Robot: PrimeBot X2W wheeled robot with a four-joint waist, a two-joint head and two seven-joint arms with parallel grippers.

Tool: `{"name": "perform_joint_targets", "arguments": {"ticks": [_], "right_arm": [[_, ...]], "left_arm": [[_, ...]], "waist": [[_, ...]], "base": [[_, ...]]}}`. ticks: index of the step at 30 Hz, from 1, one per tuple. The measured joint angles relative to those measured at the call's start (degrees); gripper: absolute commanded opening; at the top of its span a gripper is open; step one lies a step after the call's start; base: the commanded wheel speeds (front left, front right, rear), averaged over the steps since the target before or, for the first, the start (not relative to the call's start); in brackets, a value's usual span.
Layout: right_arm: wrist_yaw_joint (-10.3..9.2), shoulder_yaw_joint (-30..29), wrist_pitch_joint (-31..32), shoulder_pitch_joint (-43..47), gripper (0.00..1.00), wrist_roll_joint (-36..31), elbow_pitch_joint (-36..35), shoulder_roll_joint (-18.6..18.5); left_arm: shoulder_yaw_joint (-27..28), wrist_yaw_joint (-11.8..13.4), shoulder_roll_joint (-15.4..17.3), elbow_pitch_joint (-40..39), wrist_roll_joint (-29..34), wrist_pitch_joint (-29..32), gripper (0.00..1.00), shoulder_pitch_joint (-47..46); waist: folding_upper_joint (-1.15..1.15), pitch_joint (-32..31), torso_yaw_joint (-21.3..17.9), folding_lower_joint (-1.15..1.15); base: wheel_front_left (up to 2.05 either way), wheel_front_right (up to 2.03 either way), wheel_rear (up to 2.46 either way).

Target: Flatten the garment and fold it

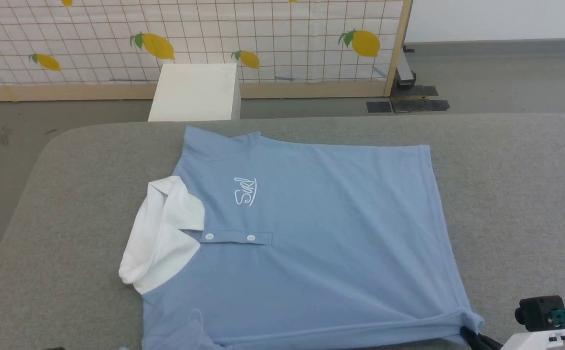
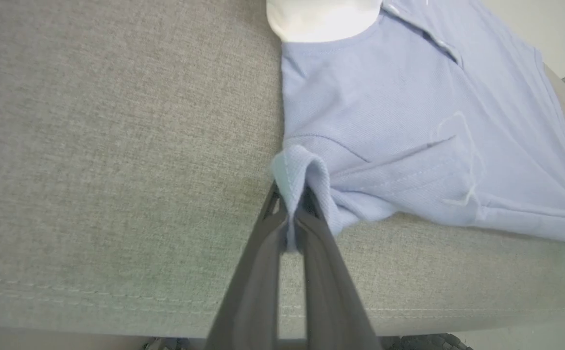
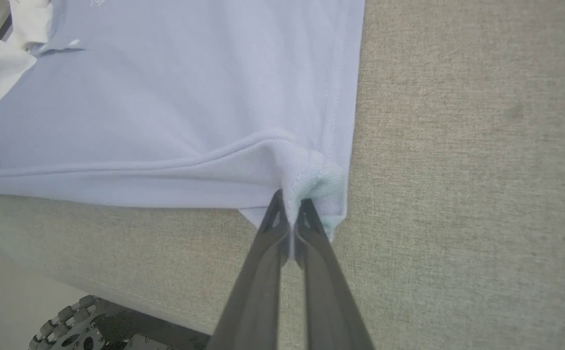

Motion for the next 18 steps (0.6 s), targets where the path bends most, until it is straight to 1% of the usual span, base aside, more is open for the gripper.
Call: {"name": "perform_joint_targets", "arguments": {"ticks": [5,12,14,18], "right_arm": [[0.00,0.2,1.0,-1.8,0.00,-0.5,-1.3,-0.5],[0.00,0.6,3.5,-8.1,0.00,-2.0,-2.1,-1.0],[0.00,1.1,4.3,-10.5,0.00,-3.3,-2.1,-1.0],[0.00,1.2,5.5,-15.0,0.00,-5.2,-1.2,0.5]], "left_arm": [[0.4,0.6,1.3,-2.8,2.4,-0.3,0.00,-2.6],[0.5,0.4,2.1,-3.8,6.1,3.0,0.00,-13.0],[0.5,-0.5,2.0,-3.4,7.3,4.0,0.00,-16.3],[0.1,-2.7,1.8,-0.5,9.1,6.4,0.00,-23.2]], "waist": [[0.00,0.8,-0.2,0.00],[0.00,3.4,-0.2,0.00],[0.00,4.6,-0.2,0.00],[0.00,7.5,-0.3,0.00]], "base": [[0.00,0.00,0.00],[0.00,0.00,0.00],[0.00,0.00,0.00],[0.00,0.00,0.00]]}}
